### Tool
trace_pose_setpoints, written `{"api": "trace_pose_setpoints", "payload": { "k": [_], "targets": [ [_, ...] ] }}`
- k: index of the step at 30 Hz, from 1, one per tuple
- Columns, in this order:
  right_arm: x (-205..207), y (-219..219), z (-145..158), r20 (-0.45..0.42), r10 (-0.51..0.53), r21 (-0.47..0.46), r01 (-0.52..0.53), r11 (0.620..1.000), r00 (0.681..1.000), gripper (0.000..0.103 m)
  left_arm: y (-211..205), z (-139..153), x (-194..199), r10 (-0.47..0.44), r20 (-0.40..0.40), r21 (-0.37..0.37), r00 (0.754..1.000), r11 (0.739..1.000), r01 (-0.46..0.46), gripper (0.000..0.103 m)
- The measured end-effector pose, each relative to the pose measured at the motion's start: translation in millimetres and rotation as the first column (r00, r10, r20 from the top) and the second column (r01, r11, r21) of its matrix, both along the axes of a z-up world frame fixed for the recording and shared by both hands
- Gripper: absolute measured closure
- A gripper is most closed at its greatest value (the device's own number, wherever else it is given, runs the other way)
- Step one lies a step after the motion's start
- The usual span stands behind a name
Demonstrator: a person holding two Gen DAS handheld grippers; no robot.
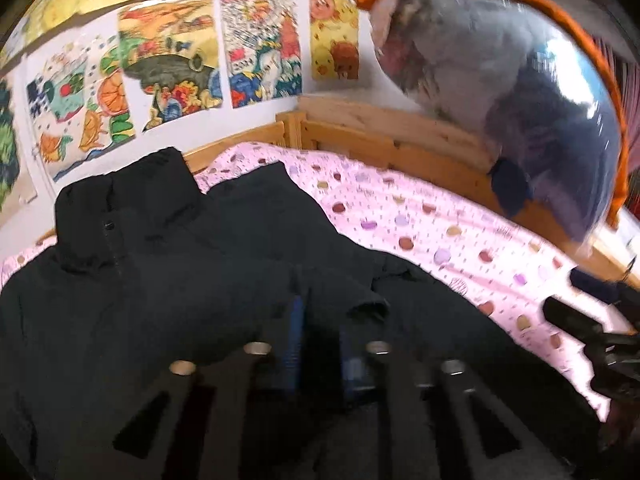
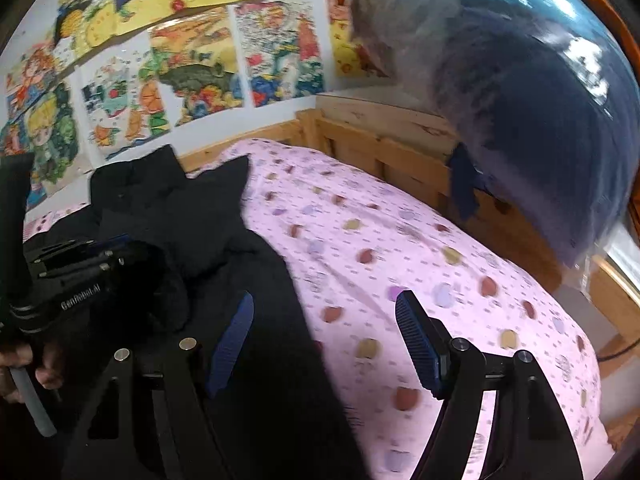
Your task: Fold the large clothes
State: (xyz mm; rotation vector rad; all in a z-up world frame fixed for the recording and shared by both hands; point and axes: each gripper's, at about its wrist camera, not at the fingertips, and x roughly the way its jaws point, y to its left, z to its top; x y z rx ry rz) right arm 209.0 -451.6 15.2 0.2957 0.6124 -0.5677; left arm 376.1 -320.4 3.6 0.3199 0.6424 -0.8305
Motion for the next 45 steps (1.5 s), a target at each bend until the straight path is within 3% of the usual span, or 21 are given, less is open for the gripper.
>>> {"api": "trace_pose_setpoints", "payload": {
  "k": [5, 9, 14, 17, 19, 21, 23, 25, 26, 29, 31, 33, 34, 36, 38, 40, 45],
  "targets": [
    [32, 28, 15, 0.015, 0.133, -0.017, -0.133, 0.991, 0.991, 0.034, 60, 25, 17, -0.022, -0.078, -0.118, 0.997, 0.993, 0.013, 0.096],
    [77, 53, 21, 0.012, 0.289, 0.004, -0.289, 0.957, 0.957, 0.034, 113, 39, 38, -0.013, -0.157, -0.201, 0.988, 0.98, -0.019, 0.097],
    [136, 78, 12, -0.018, 0.404, -0.005, -0.404, 0.915, 0.915, 0.034, 191, 39, 73, 0.076, -0.264, -0.253, 0.961, 0.956, -0.145, 0.096],
    [177, 89, -8, -0.064, 0.444, 0.036, -0.443, 0.896, 0.894, 0.034, 236, 24, 91, 0.183, -0.327, -0.228, 0.927, 0.937, -0.266, 0.084],
    [200, 96, -24, -0.105, 0.457, 0.053, -0.454, 0.89, 0.883, 0.034, 259, 13, 98, 0.244, -0.354, -0.213, 0.903, 0.919, -0.331, 0.069],
    [222, 104, -39, -0.129, 0.48, 0.081, -0.473, 0.877, 0.868, 0.034, 280, 1, 104, 0.321, -0.371, -0.185, 0.872, 0.894, -0.408, 0.042],
    [241, 116, -54, -0.165, 0.491, 0.095, -0.481, 0.871, 0.855, 0.034, 304, -13, 111, 0.4, -0.392, -0.175, 0.828, 0.851, -0.494, 0.032],
    [249, 123, -60, -0.186, 0.494, 0.091, -0.485, 0.87, 0.85, 0.034, 323, -22, 116, 0.449, -0.409, -0.163, 0.794, 0.82, -0.548, 0.032],
    [252, 129, -60, -0.194, 0.492, 0.082, -0.486, 0.87, 0.849, 0.034, 327, -26, 115, 0.469, -0.397, -0.156, 0.789, 0.812, -0.562, 0.032],
    [254, 145, -55, -0.192, 0.522, 0.051, -0.523, 0.851, 0.831, 0.034, 325, -24, 111, 0.471, -0.324, -0.16, 0.82, 0.827, -0.539, 0.03],
    [257, 164, -55, -0.217, 0.555, 0.015, -0.566, 0.824, 0.803, 0.034, 314, -20, 106, 0.463, -0.254, -0.163, 0.849, 0.845, -0.51, 0.022],
    [262, 181, -63, -0.278, 0.575, -0.011, -0.601, 0.799, 0.769, 0.03, 296, -22, 105, 0.47, -0.194, -0.105, 0.861, 0.862, -0.495, 0.018],
    [264, 188, -69, -0.317, 0.571, -0.031, -0.61, 0.792, 0.757, 0.023, 287, -26, 108, 0.483, -0.175, -0.05, 0.858, 0.866, -0.497, 0.018],
    [266, 204, -87, -0.395, 0.545, -0.091, -0.621, 0.778, 0.74, 0.019, 273, -39, 116, 0.525, -0.131, 0.074, 0.841, 0.851, -0.52, 0.018],
    [264, 208, -94, -0.392, 0.533, -0.107, -0.612, 0.783, 0.75, 0.014, 266, -52, 122, 0.55, -0.119, 0.139, 0.827, 0.834, -0.534, 0.018],
    [260, 204, -99, -0.367, 0.535, -0.078, -0.598, 0.798, 0.761, 0.007, 272, -61, 123, 0.558, -0.122, 0.163, 0.821, 0.827, -0.538, 0.018],
    [246, 192, -104, -0.31, 0.554, -0.013, -0.586, 0.81, 0.773, 0.002, 280, -66, 121, 0.558, -0.111, 0.163, 0.822, 0.826, -0.539, 0.018]
  ]
}}
